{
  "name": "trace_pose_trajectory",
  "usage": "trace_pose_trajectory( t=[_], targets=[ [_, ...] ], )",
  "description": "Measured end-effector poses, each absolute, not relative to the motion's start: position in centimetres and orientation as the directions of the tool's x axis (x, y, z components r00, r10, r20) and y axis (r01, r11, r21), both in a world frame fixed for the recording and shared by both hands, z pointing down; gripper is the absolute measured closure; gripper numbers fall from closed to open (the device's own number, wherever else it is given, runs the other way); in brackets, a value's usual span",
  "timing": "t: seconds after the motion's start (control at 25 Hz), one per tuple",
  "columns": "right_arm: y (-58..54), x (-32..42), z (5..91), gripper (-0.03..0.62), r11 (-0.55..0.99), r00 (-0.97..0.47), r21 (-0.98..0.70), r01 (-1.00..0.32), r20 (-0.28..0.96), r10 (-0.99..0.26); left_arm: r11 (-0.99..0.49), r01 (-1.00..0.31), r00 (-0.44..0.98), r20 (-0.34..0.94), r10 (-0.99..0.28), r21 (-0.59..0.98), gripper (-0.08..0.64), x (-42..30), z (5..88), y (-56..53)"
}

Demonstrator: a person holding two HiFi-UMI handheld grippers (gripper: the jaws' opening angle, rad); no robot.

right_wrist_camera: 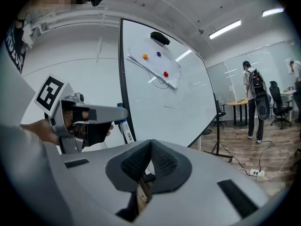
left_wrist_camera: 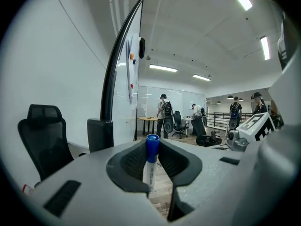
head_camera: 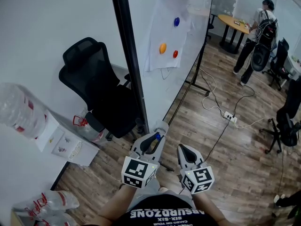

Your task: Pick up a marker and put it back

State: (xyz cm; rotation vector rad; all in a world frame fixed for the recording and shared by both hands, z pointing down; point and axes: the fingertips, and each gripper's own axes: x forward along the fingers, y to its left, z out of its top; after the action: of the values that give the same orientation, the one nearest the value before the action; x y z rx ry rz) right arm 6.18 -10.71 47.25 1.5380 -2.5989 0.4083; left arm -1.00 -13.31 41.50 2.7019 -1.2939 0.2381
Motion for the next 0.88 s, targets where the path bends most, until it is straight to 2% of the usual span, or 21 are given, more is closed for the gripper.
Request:
trace_pose_trajectory(
  t=[0.88],
  targets=[
    [-11.5, 6.3, 47.0, 0.595, 0.452, -0.483, -0.179, -0.874, 0.214, -0.849, -0.628, -0.778, 0.626, 0.067, -0.777, -0.028, 0.482, -0.3, 35.7, -15.3]
  ],
)
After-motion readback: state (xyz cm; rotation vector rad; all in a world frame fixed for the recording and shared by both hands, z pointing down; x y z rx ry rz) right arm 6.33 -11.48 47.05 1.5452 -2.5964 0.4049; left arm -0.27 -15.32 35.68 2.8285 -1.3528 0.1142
